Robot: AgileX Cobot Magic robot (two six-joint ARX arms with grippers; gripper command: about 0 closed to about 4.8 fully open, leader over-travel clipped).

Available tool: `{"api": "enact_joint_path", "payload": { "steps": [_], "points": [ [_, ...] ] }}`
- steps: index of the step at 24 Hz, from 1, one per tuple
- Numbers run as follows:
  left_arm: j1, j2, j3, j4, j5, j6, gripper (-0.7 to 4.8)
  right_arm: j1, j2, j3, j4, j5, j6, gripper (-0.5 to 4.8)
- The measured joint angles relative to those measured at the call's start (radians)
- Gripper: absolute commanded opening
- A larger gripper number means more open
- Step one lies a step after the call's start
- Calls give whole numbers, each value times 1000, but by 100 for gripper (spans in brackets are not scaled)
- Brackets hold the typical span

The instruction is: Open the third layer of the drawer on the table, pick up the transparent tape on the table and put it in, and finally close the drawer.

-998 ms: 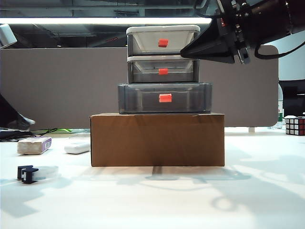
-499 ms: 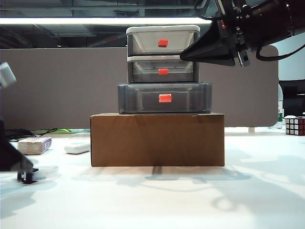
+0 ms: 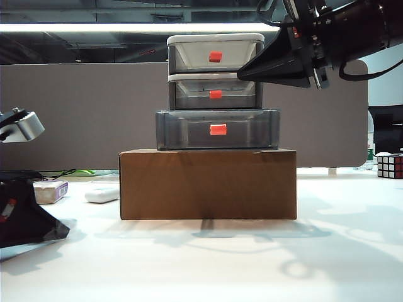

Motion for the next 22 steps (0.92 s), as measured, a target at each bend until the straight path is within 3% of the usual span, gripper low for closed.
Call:
{"api": "enact_joint_path", "payload": {
  "steps": [8, 11, 17, 22],
  "points": [
    [0, 35, 14, 12, 80, 54, 479, 0, 0, 0, 1, 8, -6, -5],
    [0, 44, 24, 8, 86, 59, 398, 0, 0, 0, 1, 11, -7, -5],
    [0, 45, 27, 3, 88, 76, 388, 0, 0, 0, 1, 11, -7, -5],
    [0, 62, 37, 7, 97, 80, 220, 0, 0, 0, 2, 11, -7, -5]
  ]
}}
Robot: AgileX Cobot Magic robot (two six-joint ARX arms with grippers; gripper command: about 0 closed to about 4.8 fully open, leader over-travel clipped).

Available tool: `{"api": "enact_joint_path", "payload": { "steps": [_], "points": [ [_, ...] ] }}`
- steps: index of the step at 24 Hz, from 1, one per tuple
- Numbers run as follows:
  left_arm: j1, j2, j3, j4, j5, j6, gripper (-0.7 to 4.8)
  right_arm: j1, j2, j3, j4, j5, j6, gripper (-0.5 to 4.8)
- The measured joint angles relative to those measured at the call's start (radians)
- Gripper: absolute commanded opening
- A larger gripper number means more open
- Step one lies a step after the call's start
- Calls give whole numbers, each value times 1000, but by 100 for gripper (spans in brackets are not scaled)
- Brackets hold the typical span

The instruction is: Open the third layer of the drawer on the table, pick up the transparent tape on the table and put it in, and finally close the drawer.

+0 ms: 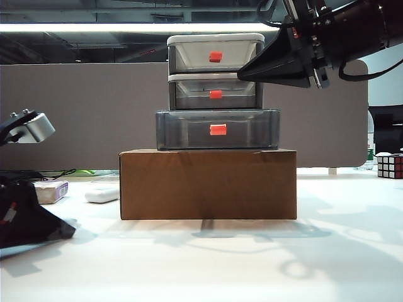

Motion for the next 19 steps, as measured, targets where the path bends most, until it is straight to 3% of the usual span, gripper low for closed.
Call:
{"api": "enact_joint_path", "payload": {
  "steps": [4, 11, 16, 19],
  "points": [
    [0, 19, 1, 21, 34, 2, 146, 0, 0, 0, -1, 0, 0, -5],
    [0, -18, -10, 26, 43, -26, 141, 0, 0, 0, -1, 0, 0, -5],
    [0, -201, -9, 64, 48, -136, 141, 0, 0, 0, 0, 0, 0, -5],
    [0, -391, -8, 54, 174, -150, 141, 0, 0, 0, -1, 0, 0, -5]
  ]
}}
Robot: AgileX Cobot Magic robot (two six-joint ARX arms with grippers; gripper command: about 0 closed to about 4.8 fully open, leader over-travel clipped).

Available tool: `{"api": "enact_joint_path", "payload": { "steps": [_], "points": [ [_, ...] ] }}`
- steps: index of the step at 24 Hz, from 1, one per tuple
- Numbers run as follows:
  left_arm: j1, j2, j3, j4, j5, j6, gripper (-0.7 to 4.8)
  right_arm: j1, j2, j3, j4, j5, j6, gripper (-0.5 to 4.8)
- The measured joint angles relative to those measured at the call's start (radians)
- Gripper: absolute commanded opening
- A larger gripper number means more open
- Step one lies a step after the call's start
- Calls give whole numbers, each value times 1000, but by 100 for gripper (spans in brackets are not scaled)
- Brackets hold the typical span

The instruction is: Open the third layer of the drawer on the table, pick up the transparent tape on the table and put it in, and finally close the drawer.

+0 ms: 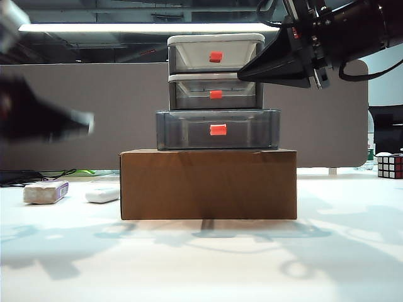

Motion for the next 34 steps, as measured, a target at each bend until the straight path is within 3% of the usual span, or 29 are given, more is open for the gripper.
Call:
{"api": "enact_joint_path", "payload": {
  "steps": [3, 8, 10, 12, 18, 26, 28, 32, 34],
  "points": [
    [-11, -80, 37, -54, 65, 0, 141, 0, 0, 0, 0, 0, 0, -5],
    [-111, -111, 150, -224, 61, 71, 141, 0, 0, 0, 1, 0, 0, -5],
    [-171, -103, 218, -302, 35, 127, 142, 0, 0, 0, 0, 0, 1, -5],
    [-282, -42, 334, -406, -65, 238, 142, 0, 0, 0, 0, 0, 4, -5],
    [-334, 146, 444, -420, -95, 285, 142, 0, 0, 0, 0, -8, 4, -5],
    [-414, 361, 549, -311, -97, 286, 143, 0, 0, 0, 0, -16, 7, -5],
    [-419, 395, 559, -310, -91, 285, 167, 0, -1, 0, 0, -15, 7, -5],
    [-425, 419, 565, -312, -85, 268, 325, 0, -1, 0, 0, -15, 7, -5],
    [-425, 418, 565, -309, -79, 257, 342, 0, -1, 0, 1, -15, 7, -5]
  ]
}}
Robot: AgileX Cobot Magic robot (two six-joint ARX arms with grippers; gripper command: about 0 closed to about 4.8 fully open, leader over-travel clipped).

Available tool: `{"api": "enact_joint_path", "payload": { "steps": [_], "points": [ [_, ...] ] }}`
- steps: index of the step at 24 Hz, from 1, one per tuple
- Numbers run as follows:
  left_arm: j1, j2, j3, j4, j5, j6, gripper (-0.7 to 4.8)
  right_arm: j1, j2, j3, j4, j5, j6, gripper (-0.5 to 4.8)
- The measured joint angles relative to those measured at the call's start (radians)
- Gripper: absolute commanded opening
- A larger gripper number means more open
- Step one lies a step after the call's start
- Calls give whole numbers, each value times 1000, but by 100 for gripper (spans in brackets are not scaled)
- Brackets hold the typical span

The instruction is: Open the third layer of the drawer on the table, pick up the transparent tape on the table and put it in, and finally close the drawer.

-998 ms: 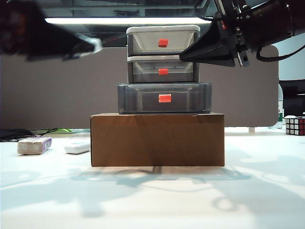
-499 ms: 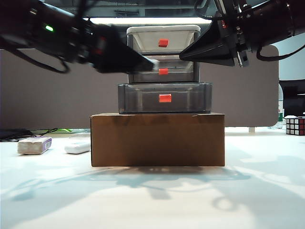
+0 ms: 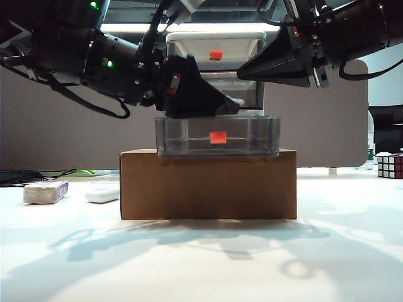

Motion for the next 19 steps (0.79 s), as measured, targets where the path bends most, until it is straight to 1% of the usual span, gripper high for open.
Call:
{"api": "enact_joint_path", "payload": {
  "steps": [8, 9, 10, 11, 12, 13, 14, 15, 17, 19],
  "points": [
    [0, -8, 3, 26, 1, -16, 340, 0, 0, 0, 0, 0, 0, -5],
    [0, -9, 3, 28, 1, -18, 339, 0, 0, 0, 0, 0, 0, -5],
    [0, -13, 3, 27, 0, -19, 324, 0, 0, 0, 0, 0, 0, -5],
    [0, -25, 0, 24, 0, -27, 291, 0, 0, 0, 0, 0, 0, -5],
    [0, -42, 0, 19, 1, -39, 236, 0, 0, 0, 0, -1, 0, -5],
    [0, -72, 0, 12, 1, -63, 107, 0, 0, 0, 0, -1, 0, -5],
    [0, -153, 1, -22, 1, -124, 36, 0, 0, 0, 0, -2, 0, -5],
    [0, -240, 3, -79, 8, -182, -3, 0, 0, 0, 0, -5, 0, -5],
    [0, -319, 8, -169, 39, -218, -6, 0, 0, 0, 0, -10, 0, -5],
    [0, -369, 8, -322, 90, -224, -6, 0, 0, 0, 4, -16, 0, -5]
  ]
}}
